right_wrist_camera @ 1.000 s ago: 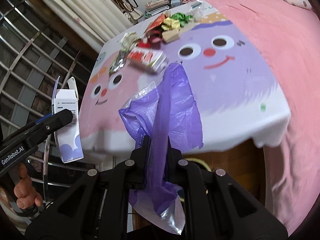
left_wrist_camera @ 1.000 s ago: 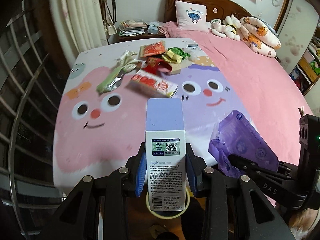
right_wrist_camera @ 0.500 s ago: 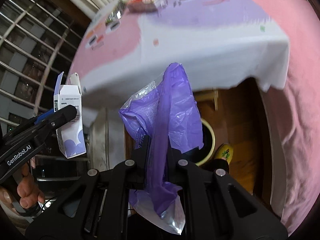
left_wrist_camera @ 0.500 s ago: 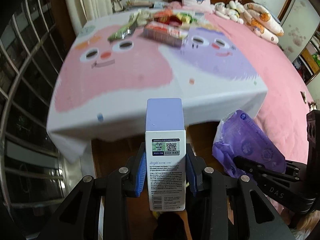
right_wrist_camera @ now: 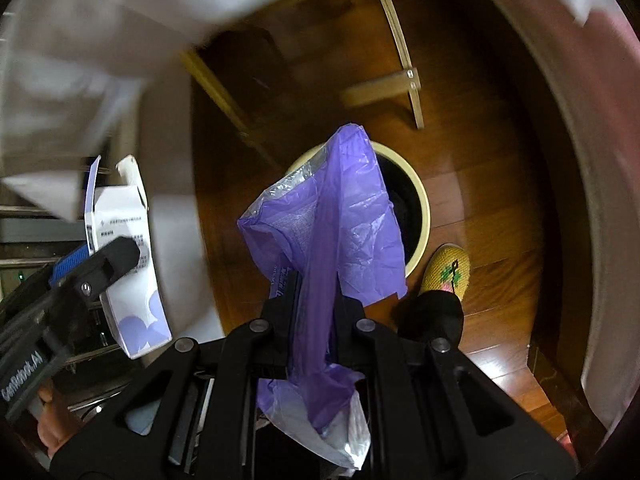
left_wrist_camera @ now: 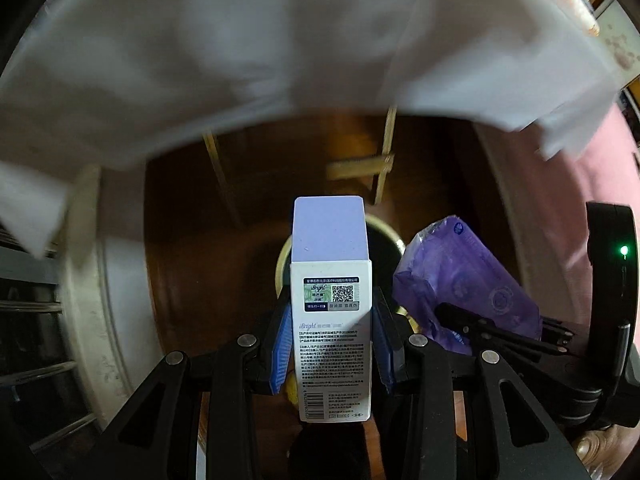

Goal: Collect trash
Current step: 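Carry the bag and box over the bin and open both grippers, then raise both tools from the bin back toward the table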

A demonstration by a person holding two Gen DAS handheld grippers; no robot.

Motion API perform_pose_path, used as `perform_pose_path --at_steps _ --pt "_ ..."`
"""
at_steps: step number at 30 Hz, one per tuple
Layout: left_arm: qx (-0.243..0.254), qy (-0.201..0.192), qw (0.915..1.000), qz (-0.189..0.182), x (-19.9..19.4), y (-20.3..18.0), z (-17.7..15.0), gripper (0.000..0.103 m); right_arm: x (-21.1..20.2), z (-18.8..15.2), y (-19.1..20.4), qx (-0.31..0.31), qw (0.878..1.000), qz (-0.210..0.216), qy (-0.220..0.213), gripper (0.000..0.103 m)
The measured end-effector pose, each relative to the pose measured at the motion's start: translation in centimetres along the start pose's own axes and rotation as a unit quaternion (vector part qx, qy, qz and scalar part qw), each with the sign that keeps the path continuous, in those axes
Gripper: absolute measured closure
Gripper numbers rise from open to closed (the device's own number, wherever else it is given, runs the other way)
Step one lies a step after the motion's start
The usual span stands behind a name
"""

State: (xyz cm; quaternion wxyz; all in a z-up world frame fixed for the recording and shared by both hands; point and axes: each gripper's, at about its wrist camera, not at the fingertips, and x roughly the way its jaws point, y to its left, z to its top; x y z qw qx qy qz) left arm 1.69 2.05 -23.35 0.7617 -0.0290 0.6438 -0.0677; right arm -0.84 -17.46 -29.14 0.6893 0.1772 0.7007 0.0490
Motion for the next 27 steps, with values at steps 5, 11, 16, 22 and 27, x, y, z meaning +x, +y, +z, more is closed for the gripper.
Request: perform_pose_path --at_steps 5,11,16,22,27 --pt "-0.005 0.034 0.9994 0.006 9.3 0.0 -0.4 0.068 7.5 1.5 -2.3 0.015 1.000 0.003 0.020 0.093" --pt "-0.005 0.047 0.9988 0.011 16.2 -0.1 0.0 0.066 14.0 4.3 -4.8 0.028 0.999 0.007 0.046 0.086" --pt "0.003 0.059 0.9981 0.019 19.0 -0.1 0.8 0.040 15.7 5.0 -5.8 0.037 0.998 0.028 0.044 0.050" --pt "-0.008 0.057 0.9978 0.032 19.1 1.1 1.4 0.026 14.6 5.3 -5.5 0.024 0.999 0.023 0.034 0.047" --pt "-0.023 0.037 0.9983 0.040 15.7 1.9 2.0 0.026 10.9 5.7 -4.0 0.007 0.999 0.029 0.014 0.047"
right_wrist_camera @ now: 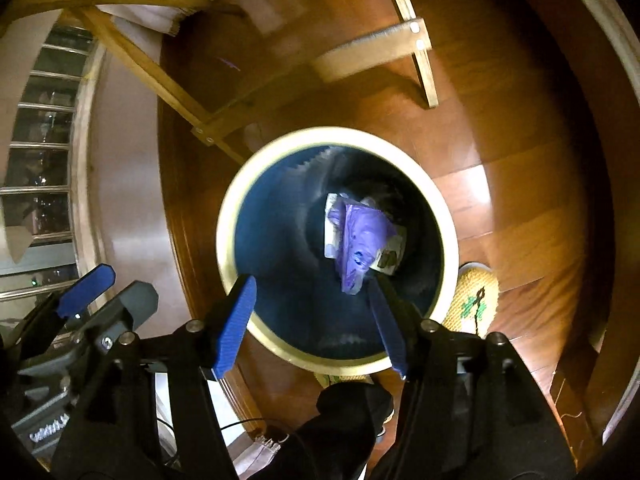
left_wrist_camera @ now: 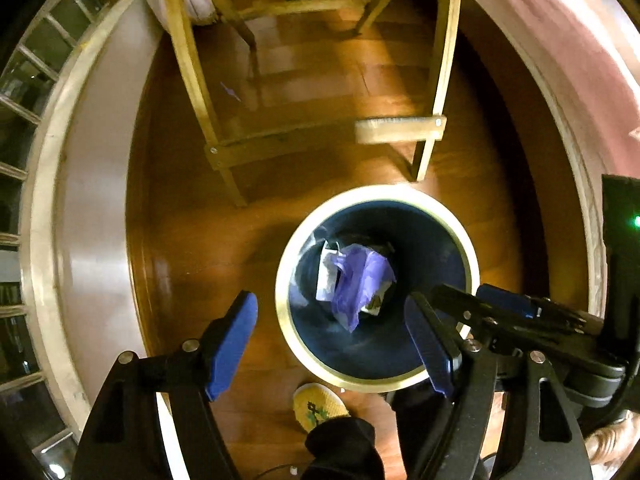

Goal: Collect trash
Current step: 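Raise both tools from the bin back toward the table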

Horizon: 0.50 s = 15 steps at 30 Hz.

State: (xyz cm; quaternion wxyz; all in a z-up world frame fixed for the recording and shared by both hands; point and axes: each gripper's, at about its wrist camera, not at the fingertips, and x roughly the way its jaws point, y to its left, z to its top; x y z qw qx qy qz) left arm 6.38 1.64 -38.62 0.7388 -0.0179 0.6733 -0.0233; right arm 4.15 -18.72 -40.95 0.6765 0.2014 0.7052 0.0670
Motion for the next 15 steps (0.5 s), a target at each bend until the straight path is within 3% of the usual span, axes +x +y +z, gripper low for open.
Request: perform_pose_path --at_steps 6,15 --pt "-0.016 -0.031 0.9994 -0.003 -7.1 0.8 0.7 0.026 -7.1 0.2 3.0 -0.023 0.999 0.004 -0.040 0.046" --pt "-0.011 -0.104 0.9945 -0.010 -22.9 1.7 1.6 0.026 -20.0 -2.1 8.4 -0.043 0.994 0.024 -0.095 0.046"
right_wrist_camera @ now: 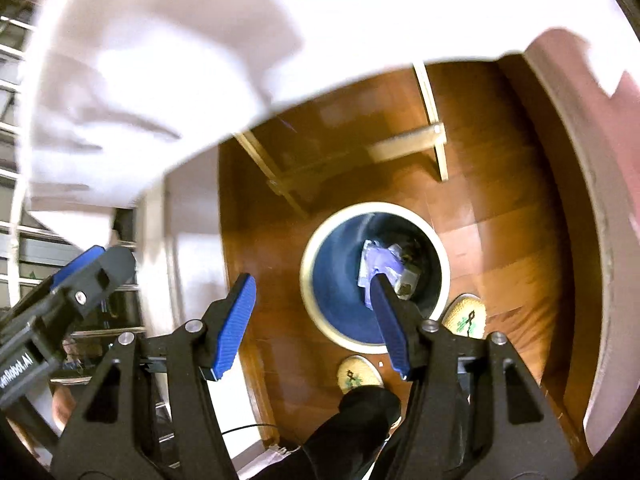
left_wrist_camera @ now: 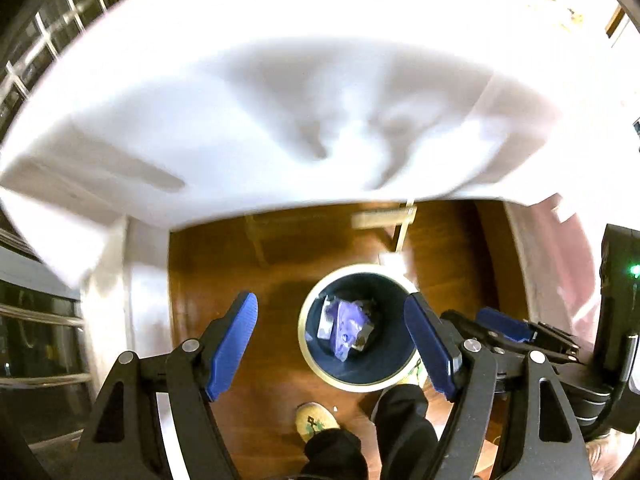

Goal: Collect trash
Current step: 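Raise both tools from the bin back toward the table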

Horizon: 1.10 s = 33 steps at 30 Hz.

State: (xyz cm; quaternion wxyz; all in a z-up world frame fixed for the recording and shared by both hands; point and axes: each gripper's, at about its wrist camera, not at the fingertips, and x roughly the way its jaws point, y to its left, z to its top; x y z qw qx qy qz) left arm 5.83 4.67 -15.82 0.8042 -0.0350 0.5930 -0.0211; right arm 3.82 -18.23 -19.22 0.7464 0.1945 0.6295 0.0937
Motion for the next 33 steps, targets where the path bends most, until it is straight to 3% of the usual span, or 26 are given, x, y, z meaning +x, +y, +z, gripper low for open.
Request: perform_pose_path --at_steps 8,14,24,33 --pt "0.007 -0.053 0.9986 -0.001 -14.0 0.4 2.1 0.026 -11.6 0.0 6.9 -0.034 0.998 0.012 -0.057 0.045" --pt "0.023 -0.072 0.9971 -0.007 -21.3 1.1 3.2 0.026 -19.9 1.1 11.7 -0.061 0.992 0.009 -0.114 0.045" --pt "0.018 -0.123 0.9918 -0.031 -27.8 3.4 5.4 0.027 -28.7 3.5 17.9 -0.115 0.972 -0.017 -0.203 0.044" --pt "0.007 -0.161 0.9867 -0.021 -30.4 5.7 9.2 0.027 -29.6 7.6 20.4 -0.152 0.960 -0.040 -0.231 0.044"
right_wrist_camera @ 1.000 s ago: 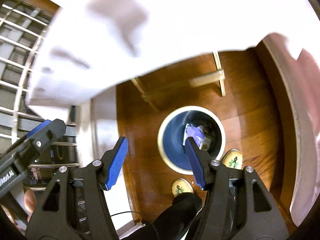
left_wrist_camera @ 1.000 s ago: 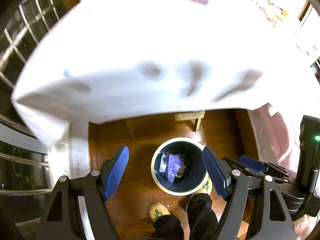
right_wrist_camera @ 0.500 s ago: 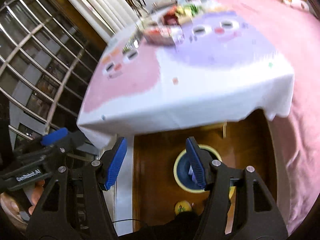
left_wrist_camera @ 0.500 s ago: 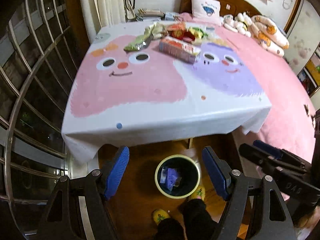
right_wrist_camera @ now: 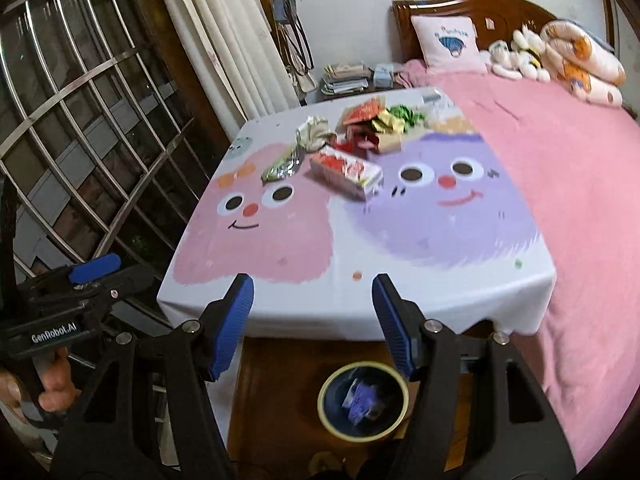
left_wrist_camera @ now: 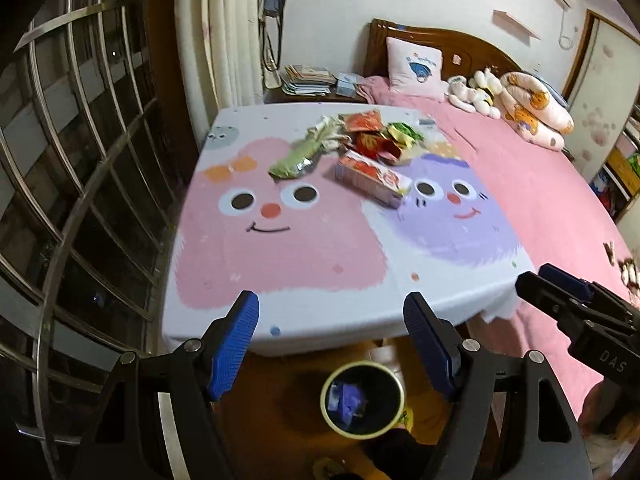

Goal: Collect trash
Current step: 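Raise both tools from the bin back toward the table, then grasp the strawberry milk carton with the right gripper while the left grasps the green wrapper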

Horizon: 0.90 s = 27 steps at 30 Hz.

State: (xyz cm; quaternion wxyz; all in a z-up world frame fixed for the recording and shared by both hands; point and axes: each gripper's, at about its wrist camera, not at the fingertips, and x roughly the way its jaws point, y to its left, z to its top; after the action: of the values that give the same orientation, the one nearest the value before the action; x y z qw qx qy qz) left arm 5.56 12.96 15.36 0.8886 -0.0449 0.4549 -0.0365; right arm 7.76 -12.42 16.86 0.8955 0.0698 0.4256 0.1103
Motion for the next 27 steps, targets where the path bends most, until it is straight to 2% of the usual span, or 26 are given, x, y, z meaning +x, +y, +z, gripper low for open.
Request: perform_pose_path --at_steps 4,8,15,21,27 --pt "-0.009 0.003 0.9999 0.012 1.3 0.2 2.2 0.027 2.8 2.5 -1.0 -0.022 1.000 -0.002 0.003 0.044" --pt "-0.009 0.011 0.9994 0.030 4.0 -0.4 4.3 0.027 7.3 6.0 -2.6 -0.045 0.999 0.007 0.009 0.042" --pt "-0.036 0.037 0.9949 0.086 12.4 -1.5 9.8 0.027 18.6 12.3 -5.3 -0.095 0.993 0.042 0.054 0.040" --pt "-0.062 0.065 0.9884 0.122 19.8 -2.2 14.7 0.027 27.5 15.1 -5.8 -0.175 0.979 0.050 0.093 0.039" --pt "-0.086 0.085 0.9819 0.146 25.5 -2.4 17.9 0.027 35.7 15.2 -5.8 -0.249 0.958 0.047 0.131 0.038"
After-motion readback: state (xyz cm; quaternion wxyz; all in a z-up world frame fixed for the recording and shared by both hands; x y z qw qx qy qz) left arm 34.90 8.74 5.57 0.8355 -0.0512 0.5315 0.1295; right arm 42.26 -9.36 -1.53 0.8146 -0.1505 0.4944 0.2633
